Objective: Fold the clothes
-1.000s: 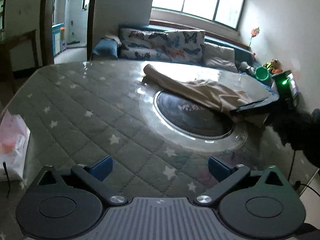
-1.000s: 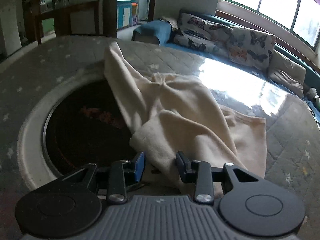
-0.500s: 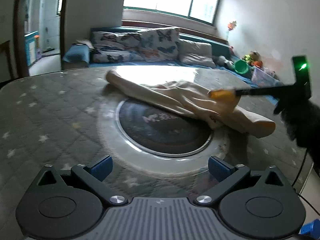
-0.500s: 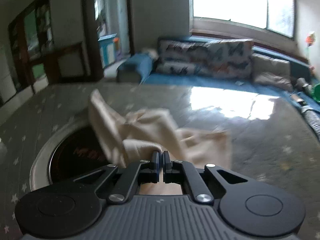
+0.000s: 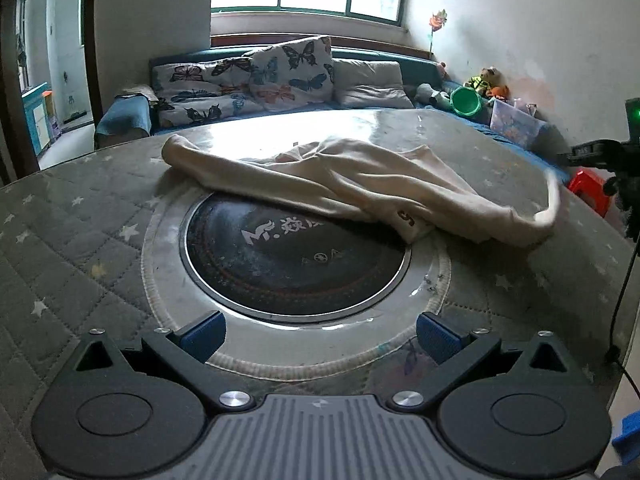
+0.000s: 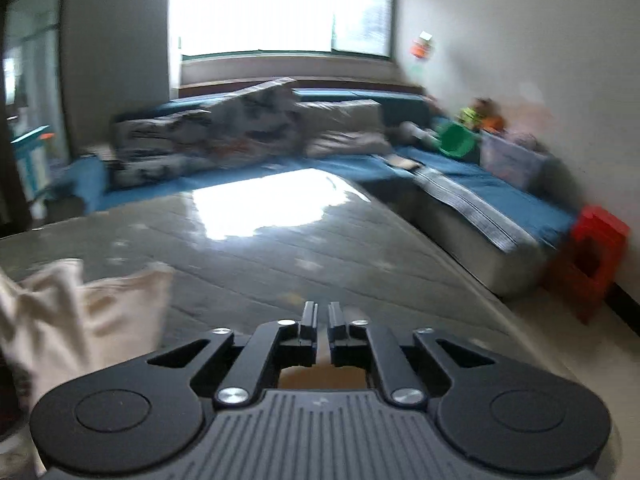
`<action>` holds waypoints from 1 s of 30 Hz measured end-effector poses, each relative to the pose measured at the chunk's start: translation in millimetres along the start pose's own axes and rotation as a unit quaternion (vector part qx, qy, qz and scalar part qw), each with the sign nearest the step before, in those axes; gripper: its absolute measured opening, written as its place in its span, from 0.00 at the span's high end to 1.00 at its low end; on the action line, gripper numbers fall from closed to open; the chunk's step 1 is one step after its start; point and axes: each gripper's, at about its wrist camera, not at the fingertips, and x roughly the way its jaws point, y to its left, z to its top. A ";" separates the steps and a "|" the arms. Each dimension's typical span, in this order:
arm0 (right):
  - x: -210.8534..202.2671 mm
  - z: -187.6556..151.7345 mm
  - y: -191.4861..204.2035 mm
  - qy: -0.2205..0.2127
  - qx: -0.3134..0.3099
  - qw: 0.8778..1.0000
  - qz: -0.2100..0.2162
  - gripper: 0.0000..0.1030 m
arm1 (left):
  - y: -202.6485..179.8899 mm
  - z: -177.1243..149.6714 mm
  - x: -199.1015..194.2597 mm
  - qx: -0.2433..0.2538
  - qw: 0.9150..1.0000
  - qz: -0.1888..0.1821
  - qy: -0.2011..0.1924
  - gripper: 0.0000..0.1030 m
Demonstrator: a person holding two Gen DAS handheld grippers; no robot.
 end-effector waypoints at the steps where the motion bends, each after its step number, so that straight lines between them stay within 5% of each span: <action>1: 1.3 -1.9 -6.9 0.006 0.004 1.000 -0.005 0.86 | -1.6 0.5 2.0 0.002 1.000 -0.002 0.002 0.00; 4: -5.3 -6.2 -7.6 0.012 -0.012 1.000 0.019 0.80 | -8.1 4.4 9.4 0.009 1.000 -0.006 0.000 0.00; 6: -14.7 -7.5 3.5 0.011 -0.030 0.998 0.059 0.66 | -16.6 9.6 15.3 0.024 1.000 -0.010 -0.009 0.00; 8: -24.7 -9.5 20.3 0.010 -0.058 0.992 0.113 0.64 | -28.1 15.3 21.3 0.045 0.999 -0.012 -0.019 0.00; 12: -38.6 -20.3 64.8 0.018 -0.113 0.973 0.203 0.62 | -46.4 27.2 33.8 0.076 0.997 -0.014 -0.030 0.00; 19: -43.1 -38.7 157.1 0.030 -0.204 0.933 0.294 0.64 | -36.7 27.0 30.8 0.038 0.999 -0.005 -0.028 0.00; 24: -24.8 -52.9 206.4 0.053 -0.246 0.919 0.305 0.65 | -21.6 12.5 16.4 0.021 0.999 0.024 -0.027 0.00; 30: -4.9 -68.0 233.5 0.070 -0.268 0.922 0.271 0.69 | -5.4 0.4 5.6 -0.001 0.999 0.033 -0.025 0.00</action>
